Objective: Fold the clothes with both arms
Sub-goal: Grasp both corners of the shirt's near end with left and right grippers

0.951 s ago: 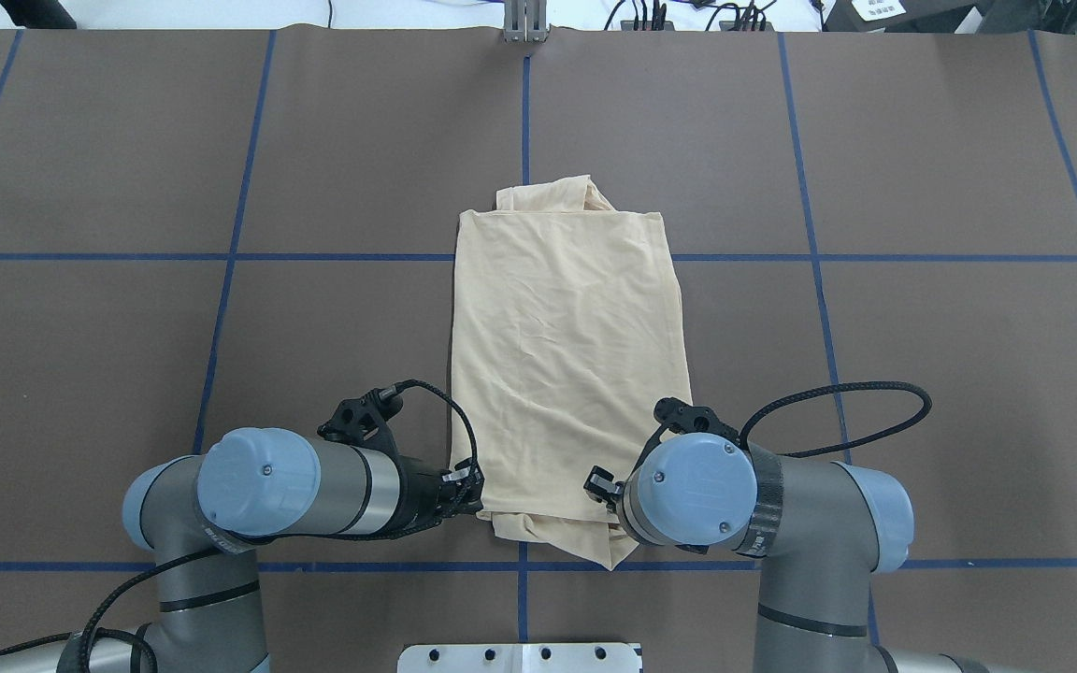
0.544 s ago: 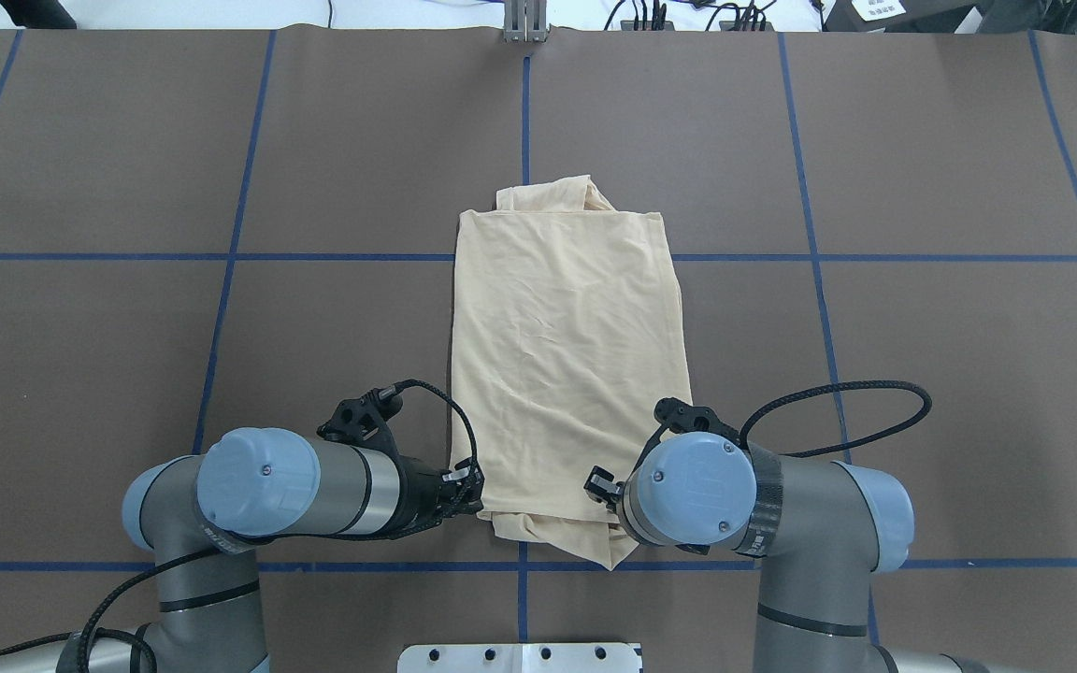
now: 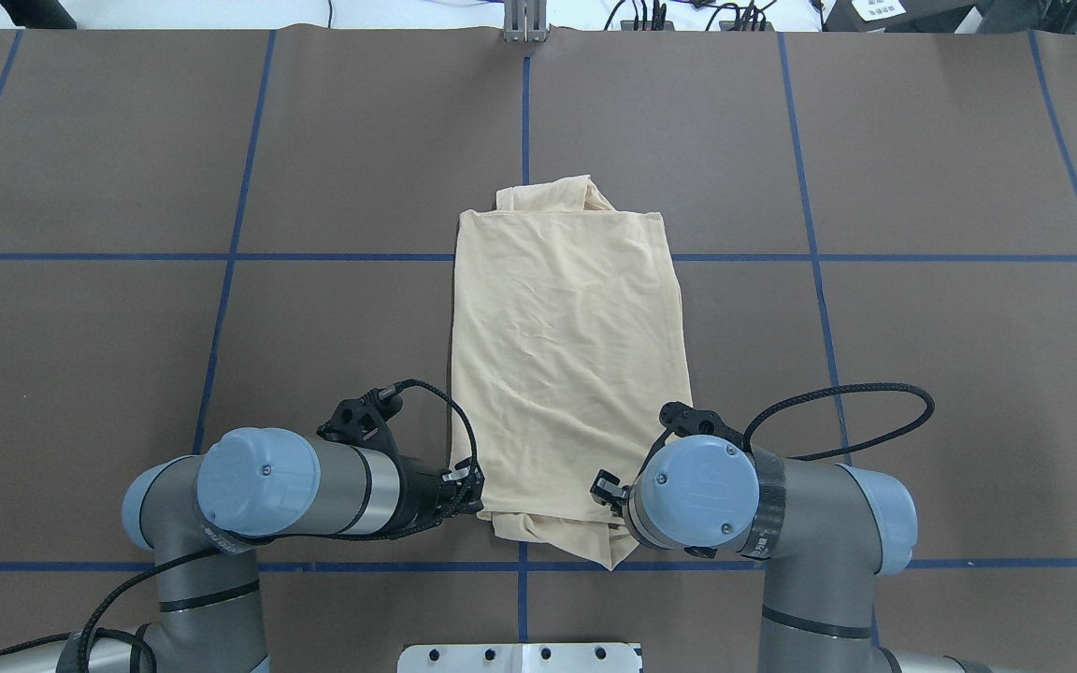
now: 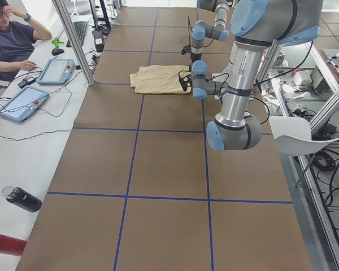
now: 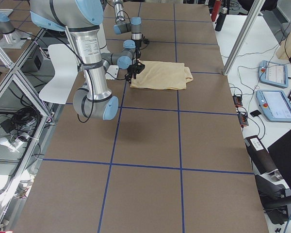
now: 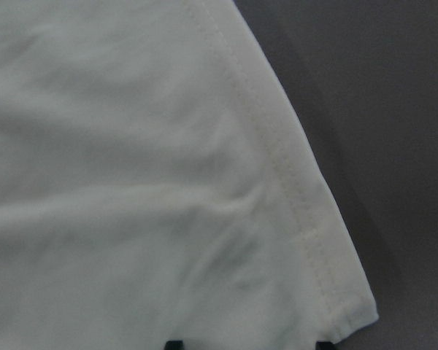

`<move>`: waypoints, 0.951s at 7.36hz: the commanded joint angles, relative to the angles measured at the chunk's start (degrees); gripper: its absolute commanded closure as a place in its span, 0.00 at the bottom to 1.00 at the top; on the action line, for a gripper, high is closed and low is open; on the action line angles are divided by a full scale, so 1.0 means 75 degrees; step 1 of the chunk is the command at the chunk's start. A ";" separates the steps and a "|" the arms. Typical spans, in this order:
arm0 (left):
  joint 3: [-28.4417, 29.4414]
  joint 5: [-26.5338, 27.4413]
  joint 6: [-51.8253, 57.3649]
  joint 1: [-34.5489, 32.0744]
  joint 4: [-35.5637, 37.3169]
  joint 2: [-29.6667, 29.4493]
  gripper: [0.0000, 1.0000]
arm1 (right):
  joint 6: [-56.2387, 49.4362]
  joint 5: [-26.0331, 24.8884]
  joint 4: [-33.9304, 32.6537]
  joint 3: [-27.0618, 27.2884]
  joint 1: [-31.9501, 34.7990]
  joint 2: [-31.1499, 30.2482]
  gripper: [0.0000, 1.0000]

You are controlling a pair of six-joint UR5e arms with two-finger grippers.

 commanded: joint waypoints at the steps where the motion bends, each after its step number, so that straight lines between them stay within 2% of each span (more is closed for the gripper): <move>1: 0.0000 0.0000 -0.0031 0.0000 0.0000 0.0000 1.00 | -0.0009 0.0006 -0.0001 -0.0018 -0.0009 -0.0022 0.31; 2: 0.0000 0.0000 -0.0032 0.0000 0.0000 0.0000 1.00 | 0.0003 0.0006 -0.0001 -0.0018 -0.0009 -0.0010 0.48; 3: 0.0000 0.0000 -0.0032 0.0000 0.0000 0.0000 1.00 | 0.0003 0.0006 -0.0013 -0.0018 -0.0009 -0.0010 0.77; 4: 0.0000 0.0000 -0.0032 0.0000 0.0000 0.0012 1.00 | -0.0008 0.0006 -0.0001 -0.0029 -0.0021 0.0001 1.00; 7: 0.0000 0.0000 -0.0032 0.0000 0.0000 0.0012 1.00 | -0.0043 0.0030 -0.0222 0.0017 0.0060 0.0106 1.00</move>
